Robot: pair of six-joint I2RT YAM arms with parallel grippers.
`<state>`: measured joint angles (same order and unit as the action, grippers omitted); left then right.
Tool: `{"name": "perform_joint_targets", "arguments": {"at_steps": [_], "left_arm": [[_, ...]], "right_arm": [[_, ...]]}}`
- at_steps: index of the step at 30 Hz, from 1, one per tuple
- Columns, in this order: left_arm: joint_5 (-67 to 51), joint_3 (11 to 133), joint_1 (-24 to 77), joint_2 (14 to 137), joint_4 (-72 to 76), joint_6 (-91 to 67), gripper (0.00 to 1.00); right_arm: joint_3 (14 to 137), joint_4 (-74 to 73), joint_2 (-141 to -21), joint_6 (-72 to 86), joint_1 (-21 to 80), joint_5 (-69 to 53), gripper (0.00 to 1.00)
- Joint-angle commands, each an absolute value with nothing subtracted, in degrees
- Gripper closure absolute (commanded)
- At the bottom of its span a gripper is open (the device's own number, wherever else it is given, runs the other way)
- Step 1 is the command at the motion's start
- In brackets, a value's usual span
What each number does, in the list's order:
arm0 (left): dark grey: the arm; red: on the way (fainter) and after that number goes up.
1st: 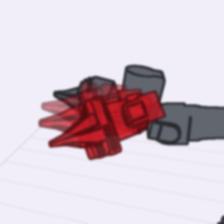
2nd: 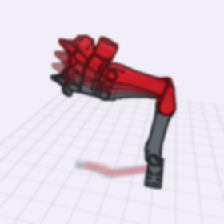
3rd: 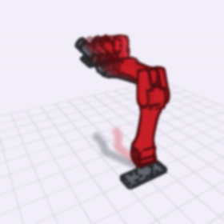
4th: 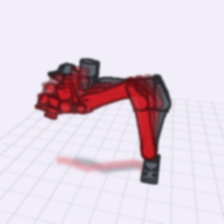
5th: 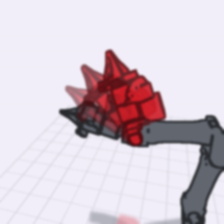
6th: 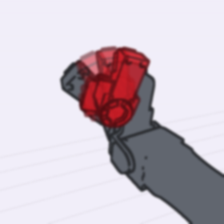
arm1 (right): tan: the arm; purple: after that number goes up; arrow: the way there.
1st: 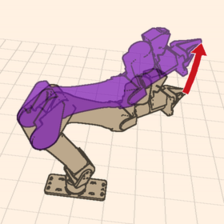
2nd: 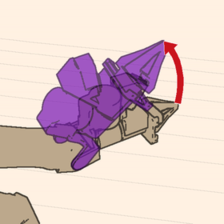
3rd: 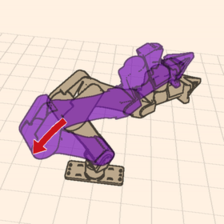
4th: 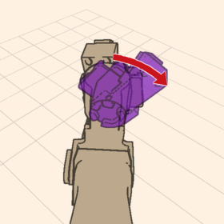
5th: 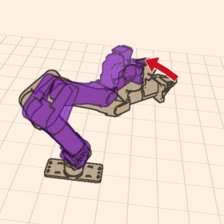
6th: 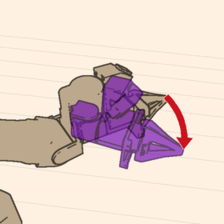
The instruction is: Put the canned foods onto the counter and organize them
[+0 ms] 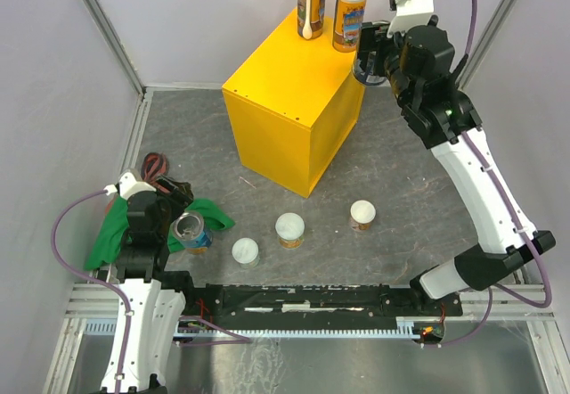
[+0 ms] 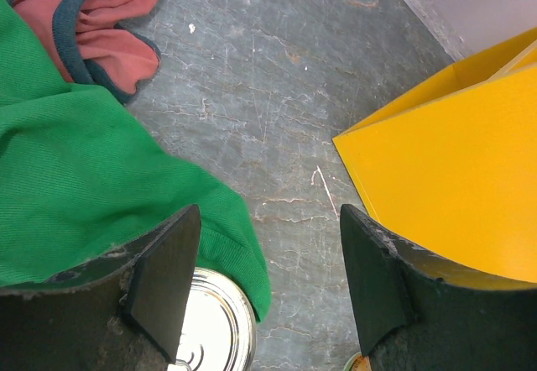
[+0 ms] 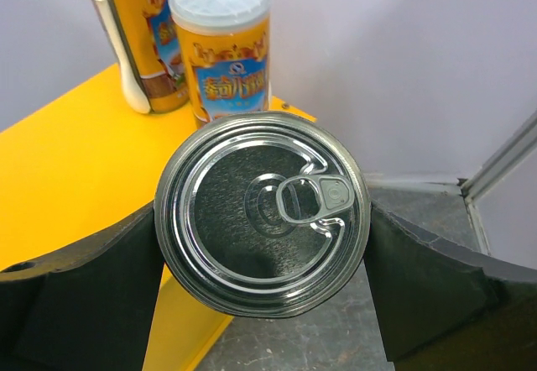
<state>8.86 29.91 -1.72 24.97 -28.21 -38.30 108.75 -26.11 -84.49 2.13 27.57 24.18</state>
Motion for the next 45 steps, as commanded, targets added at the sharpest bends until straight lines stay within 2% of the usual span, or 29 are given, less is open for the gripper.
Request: {"name": "perform_joint_targets", "arguments": {"at_steps": [1,14,26,45], "left_arm": [[9.37,29.96,-1.41,24.37,-25.84,-35.94,0.26],[11.52,30.36,-1.41,22.00,-27.04,-36.42,0.26],[12.61,30.19,-1.41,21.12,-27.21,-36.60,0.26],[10.87,30.25,-0.60,21.68,-26.64,-35.56,0.26]], "right_arm": [[116.58,-16.57,-84.18,2.96,27.35,19.57,0.99],[129.20,-19.67,-95.37,6.44,28.74,9.90,0.99],[140.49,-20.75,-107.02,4.56,31.63,9.64,0.99],[142.15,-13.87,-116.88,-0.54,35.34,12.30,0.99]]}}
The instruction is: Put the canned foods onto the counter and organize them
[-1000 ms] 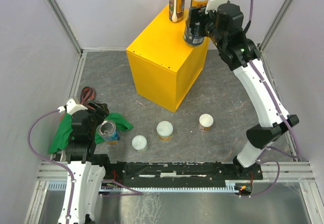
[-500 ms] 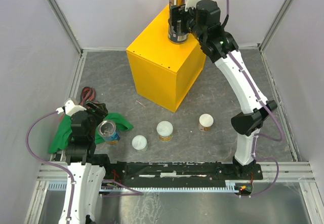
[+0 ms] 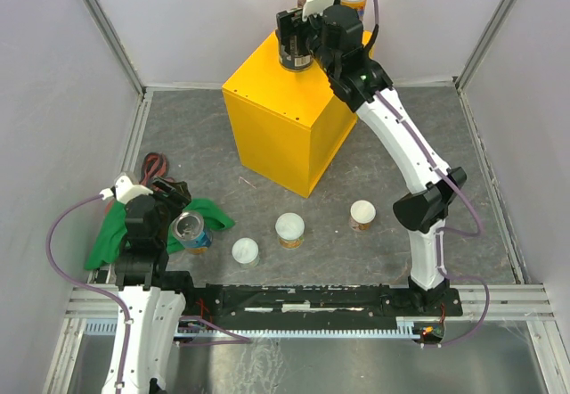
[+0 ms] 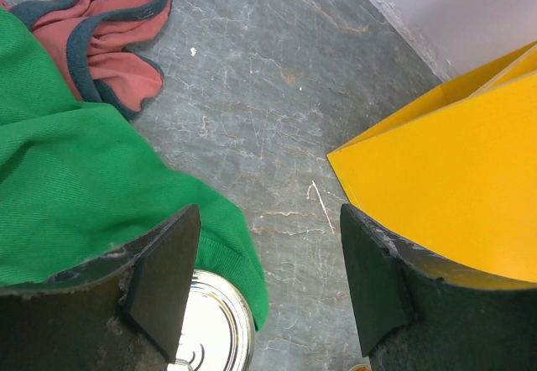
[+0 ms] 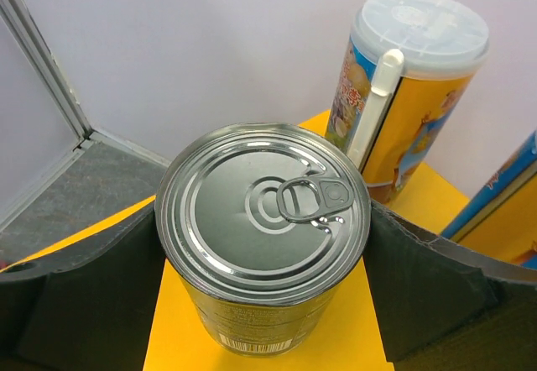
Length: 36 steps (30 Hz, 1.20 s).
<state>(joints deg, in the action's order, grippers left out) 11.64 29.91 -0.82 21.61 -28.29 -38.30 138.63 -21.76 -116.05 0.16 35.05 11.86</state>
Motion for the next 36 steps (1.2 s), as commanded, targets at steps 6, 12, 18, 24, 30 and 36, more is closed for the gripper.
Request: {"name": "perform_joint_targets", "arguments": {"at_steps": [6,12,18,24,30,36], "left_arm": [[10.23,30.18,-0.46,22.57,-26.22,-35.33,0.26],[9.89,29.99,-0.44,23.06,-25.94,-35.14,0.26],[9.88,30.03,-0.44,22.99,-25.90,-34.98,0.26],[10.09,29.90,-0.46,22.21,-25.89,-34.94,0.26],[10.40,29.84,-0.26,21.08,-25.92,-35.20,0.26],[11.02,29.95,0.36,19.60,-26.26,-35.38,0.26]], "right_arm": [[142.91,-13.01,-118.76,-1.34,35.45,12.72,0.98],[142.43,-12.67,-119.28,-1.96,35.49,12.88,0.70],[142.79,-12.20,-119.78,-2.20,35.44,13.23,0.27],[143.00,-12.04,-119.66,-1.85,35.53,12.52,0.12],[142.67,-10.99,-118.83,-2.07,35.47,12.47,0.01],[142.65,-10.12,-118.02,-2.11,35.49,11.53,0.01]]}}
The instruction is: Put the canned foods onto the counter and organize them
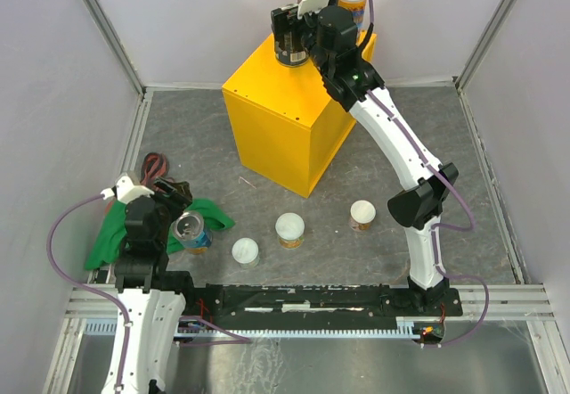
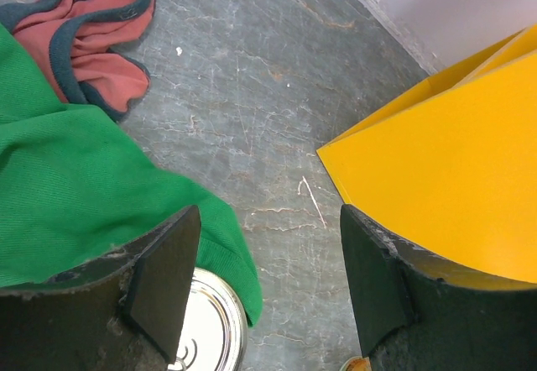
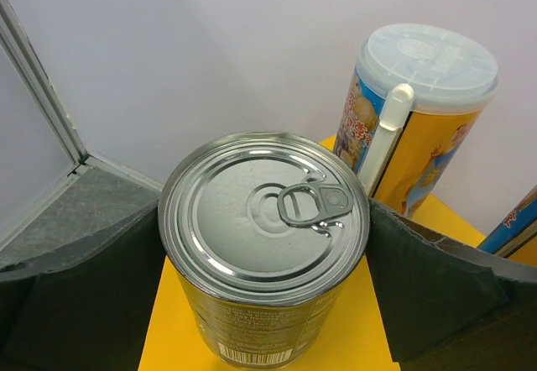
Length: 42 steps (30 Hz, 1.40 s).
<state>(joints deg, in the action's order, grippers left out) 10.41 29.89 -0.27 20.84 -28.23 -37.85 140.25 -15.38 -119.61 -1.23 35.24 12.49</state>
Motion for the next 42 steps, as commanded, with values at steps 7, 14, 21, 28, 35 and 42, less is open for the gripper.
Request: {"name": "perform_joint_targets", "arguments": {"at_steps": [7,14,21,28,35,42], "left_arm": [[12.86,29.85,2.29,17.68,-26.79,-36.00,0.26],[15.35,29.63,4.56,16.55,-27.48,-37.22,0.26],[19.03,29.86,7.01,13.88,-29.24,-38.85,0.26],[22.07,29.71,9.90,12.41,-30.64,-40.59,0.26],[22.20,30.17,10.56,12.30,-31.51,-41.64,0.24],[20.87,32.59,10.56,15.19,-34.73,-45.10,0.21]], "right_arm": [[142.45,-8.84,-116.62,-1.75,35.52,10.84,0.01],[143.53,-7.60,-114.58,-2.12,35.47,10.39,0.01],[142.33,-7.15,-111.68,-1.76,35.50,9.58,0.01],[140.99,-6.95,-108.52,-1.37,35.57,9.14,0.01],[136.15,-7.35,-103.16,-1.68,35.66,9.06,0.01],[127.82,-10.77,-95.47,-3.05,38.45,8.47,0.01]]}}
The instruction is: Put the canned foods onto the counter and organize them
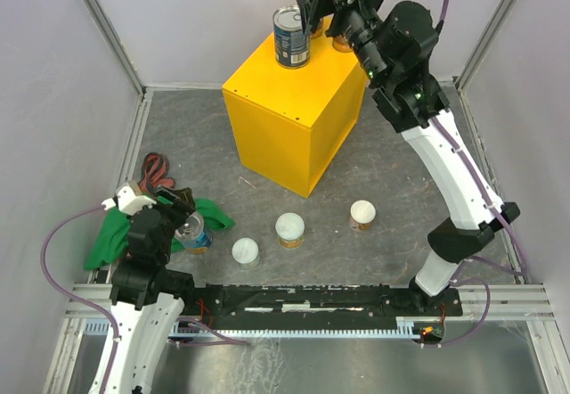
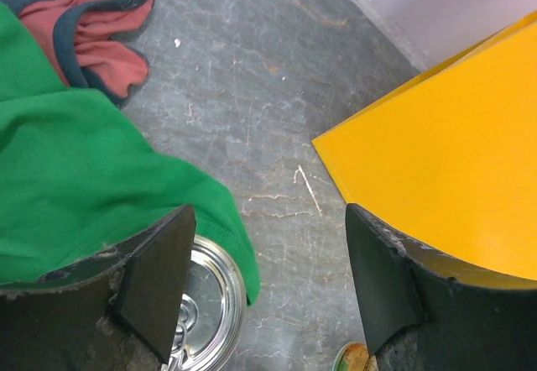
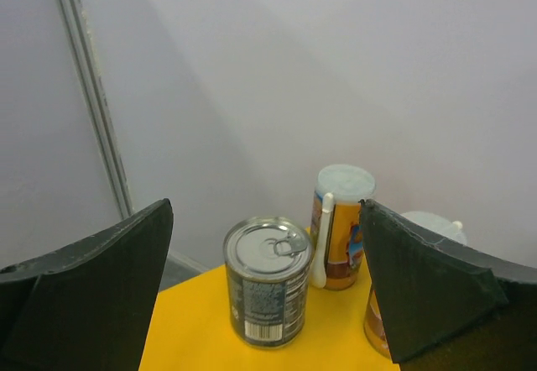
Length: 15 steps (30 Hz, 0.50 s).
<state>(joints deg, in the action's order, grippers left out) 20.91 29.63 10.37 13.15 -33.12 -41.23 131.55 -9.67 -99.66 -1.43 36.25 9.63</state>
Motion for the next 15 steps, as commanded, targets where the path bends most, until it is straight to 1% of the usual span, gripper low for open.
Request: {"name": "perform_joint_targets", "arguments": {"at_steps": [1,7,11,15], "left_arm": [[21.02,33.52,10.57,15.81,-35.80,-45.61,0.21],[21.37,39.27,10.61,21.21,-43.72,-47.64,0.18],[22.55,43.50,10.60,25.37,-48.02,-48.45,0.15],[27.72,46.33,10.58,26.35,-52.48,-52.79,0.14]], "right_arm": [[126.29,-11.43,-94.19,-3.28,39.14,8.52,0.01],[116.62,-17.57,-87.62,-3.16,45.51,7.40,0.01],[108.43,-17.95,-83.72,-4.25,52.84,9.96,0.01],[103.58,-19.37,-82.68,-5.53,61.25,11.96,0.01]]}}
